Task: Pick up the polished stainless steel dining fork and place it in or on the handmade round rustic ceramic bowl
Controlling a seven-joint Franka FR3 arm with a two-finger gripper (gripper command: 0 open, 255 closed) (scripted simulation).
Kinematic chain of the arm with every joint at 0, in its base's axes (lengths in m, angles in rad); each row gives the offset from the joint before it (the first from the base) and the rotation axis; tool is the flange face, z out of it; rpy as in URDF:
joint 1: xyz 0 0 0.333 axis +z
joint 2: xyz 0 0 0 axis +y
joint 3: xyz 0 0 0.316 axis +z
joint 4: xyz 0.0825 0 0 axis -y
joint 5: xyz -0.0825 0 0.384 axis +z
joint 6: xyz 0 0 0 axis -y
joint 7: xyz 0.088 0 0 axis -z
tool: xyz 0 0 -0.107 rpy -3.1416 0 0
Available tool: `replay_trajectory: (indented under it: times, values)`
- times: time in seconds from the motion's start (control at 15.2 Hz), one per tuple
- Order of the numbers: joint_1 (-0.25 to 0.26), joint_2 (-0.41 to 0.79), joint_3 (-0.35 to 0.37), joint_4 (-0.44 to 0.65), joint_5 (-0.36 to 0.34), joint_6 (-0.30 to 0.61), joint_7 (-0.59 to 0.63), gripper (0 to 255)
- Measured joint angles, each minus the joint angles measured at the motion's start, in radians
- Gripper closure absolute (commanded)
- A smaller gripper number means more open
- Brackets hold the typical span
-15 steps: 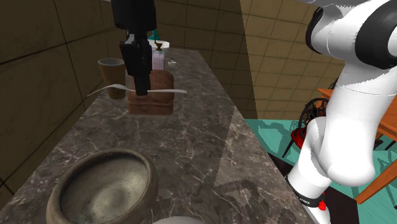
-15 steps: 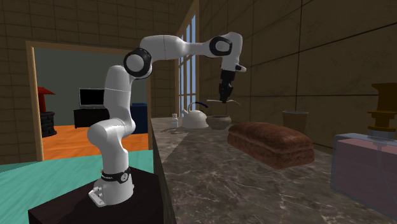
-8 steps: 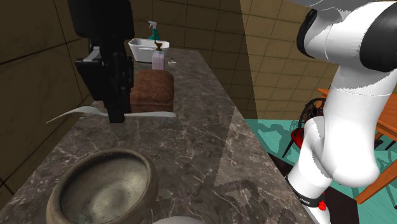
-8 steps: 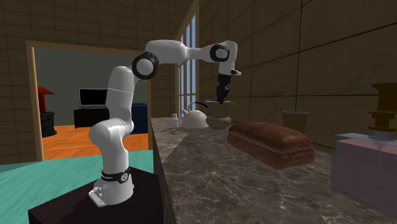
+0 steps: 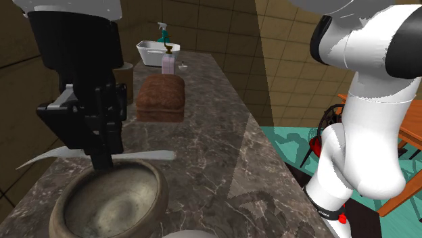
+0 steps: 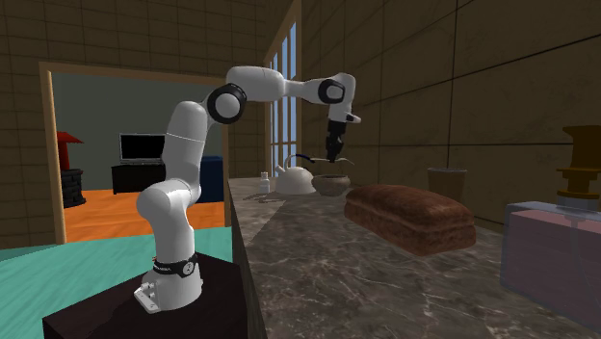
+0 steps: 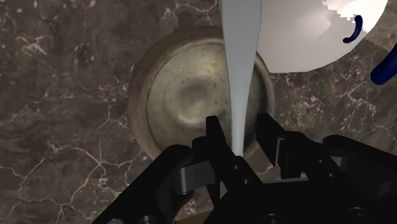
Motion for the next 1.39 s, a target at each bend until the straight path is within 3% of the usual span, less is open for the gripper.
replay_trajectory:
  times: [0.4,0.79,0.86,1.25,1.39]
  values:
    - [-0.008,-0.022,-0.002,-0.105,0.009,0.083,-0.018,255]
    - [-0.01,-0.023,-0.003,-0.121,0.009,0.098,-0.022,255]
    - [-0.01,-0.023,-0.003,-0.121,0.009,0.098,-0.022,0]
    - [-0.01,-0.023,-0.003,-0.121,0.009,0.098,-0.022,0]
    - [-0.008,-0.008,-0.004,-0.061,0.003,0.053,-0.017,0]
